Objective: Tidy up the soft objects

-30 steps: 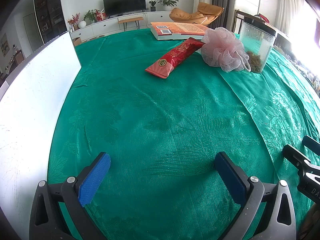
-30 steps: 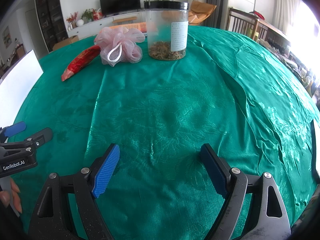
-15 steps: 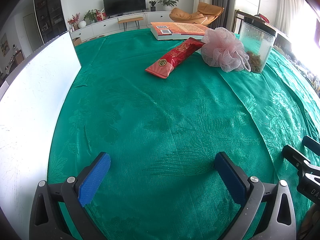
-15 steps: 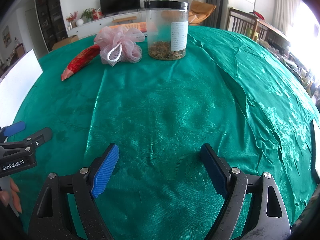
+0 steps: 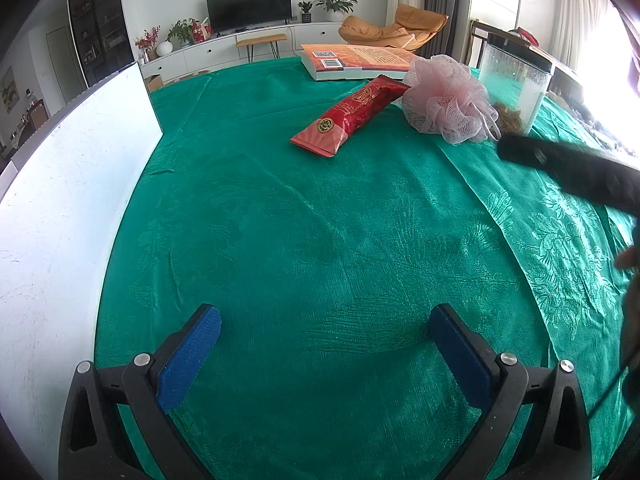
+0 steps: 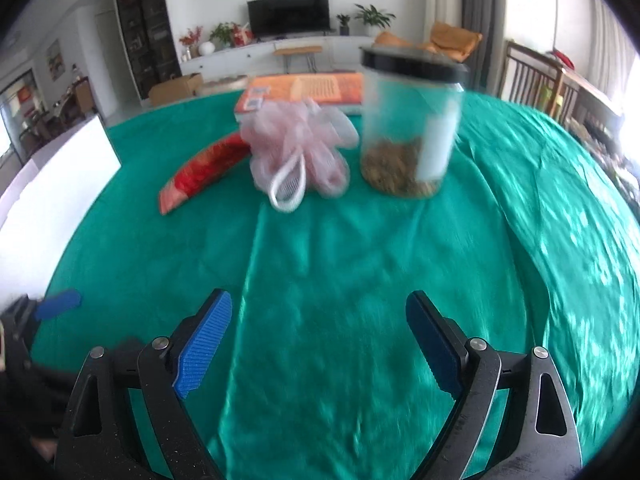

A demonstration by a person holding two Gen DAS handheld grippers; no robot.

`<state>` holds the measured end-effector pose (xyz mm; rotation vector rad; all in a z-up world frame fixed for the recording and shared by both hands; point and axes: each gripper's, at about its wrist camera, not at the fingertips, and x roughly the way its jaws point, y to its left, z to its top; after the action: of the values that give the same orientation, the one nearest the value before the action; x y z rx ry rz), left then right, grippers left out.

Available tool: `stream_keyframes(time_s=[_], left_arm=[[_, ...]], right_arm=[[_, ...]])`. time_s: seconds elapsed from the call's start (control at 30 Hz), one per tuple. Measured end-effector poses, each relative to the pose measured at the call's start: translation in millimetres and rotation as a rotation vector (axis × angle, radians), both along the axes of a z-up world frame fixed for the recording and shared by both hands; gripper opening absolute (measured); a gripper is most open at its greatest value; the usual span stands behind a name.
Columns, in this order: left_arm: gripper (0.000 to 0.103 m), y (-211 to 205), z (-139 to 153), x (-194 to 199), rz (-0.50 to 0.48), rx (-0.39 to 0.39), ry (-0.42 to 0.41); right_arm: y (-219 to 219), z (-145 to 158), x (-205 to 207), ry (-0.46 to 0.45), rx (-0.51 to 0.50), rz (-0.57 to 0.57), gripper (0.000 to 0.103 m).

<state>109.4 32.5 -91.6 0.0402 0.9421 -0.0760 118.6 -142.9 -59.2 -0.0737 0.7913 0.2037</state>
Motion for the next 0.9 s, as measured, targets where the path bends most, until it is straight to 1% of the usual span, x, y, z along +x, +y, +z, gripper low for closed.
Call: stream_keyframes(time_s=[0.07, 0.1, 0.17, 0.2, 0.23, 0.27, 0.3, 0.33, 0.37, 0.47, 0.53, 0.6, 0.67, 0.8, 0.83, 0.87, 0.9], left_arm=[[0.103, 0, 0, 0, 0.000, 0.000, 0.000], [0.103, 0, 0, 0, 0.000, 0.000, 0.000], [0.103, 0, 0, 0, 0.000, 0.000, 0.000], [0.103, 0, 0, 0, 0.000, 0.000, 0.000], [0.103, 0, 0, 0, 0.000, 0.000, 0.000], [0.103, 0, 0, 0, 0.000, 0.000, 0.000], [0.103, 0, 0, 0, 0.000, 0.000, 0.000], [0.103, 0, 0, 0, 0.000, 0.000, 0.000], [0.103, 0, 0, 0, 0.000, 0.000, 0.000], [0.103, 0, 0, 0, 0.000, 0.001, 0.000], [0.103, 0, 0, 0, 0.001, 0.001, -0.001], [0.103, 0, 0, 0, 0.002, 0.000, 0.000], [0.103, 0, 0, 0, 0.002, 0.000, 0.000], [0.103, 0, 0, 0, 0.002, -0.001, 0.000], [0.103, 0, 0, 0, 0.002, -0.001, 0.000], [0.103, 0, 0, 0, 0.002, -0.001, 0.000], [0.103, 0, 0, 0, 0.002, -0.001, 0.000]], right_arm=[[15, 5, 32, -0.017, -0.024, 0.033, 0.090], [21, 4, 48, -0.008, -0.040, 0.037, 0.089], [27, -1, 76, 0.001, -0.072, 0.018, 0.089], [28, -4, 84, -0.001, -0.071, 0.019, 0.088], [26, -7, 89, -0.006, -0.060, 0.020, 0.082], [22, -10, 91, 0.001, -0.039, 0.022, 0.068], [15, -13, 91, 0.031, -0.009, 0.023, 0.023], [7, -14, 85, 0.040, 0.032, 0.017, 0.020], [-2, -11, 74, 0.029, 0.079, 0.016, 0.020], [-36, -3, 24, 0.022, 0.159, 0.015, 0.020], [-65, 1, -10, 0.005, 0.181, -0.022, 0.020], [-96, 5, -28, -0.020, 0.176, -0.090, 0.020], [-127, 11, -27, -0.050, 0.163, -0.163, 0.020], [-177, 25, 0, -0.123, 0.176, -0.298, 0.020], [-185, 22, 11, -0.103, 0.172, -0.316, 0.022], [-189, 16, 25, -0.059, 0.175, -0.323, 0.025], [-194, 5, 36, -0.002, 0.179, -0.333, 0.036]])
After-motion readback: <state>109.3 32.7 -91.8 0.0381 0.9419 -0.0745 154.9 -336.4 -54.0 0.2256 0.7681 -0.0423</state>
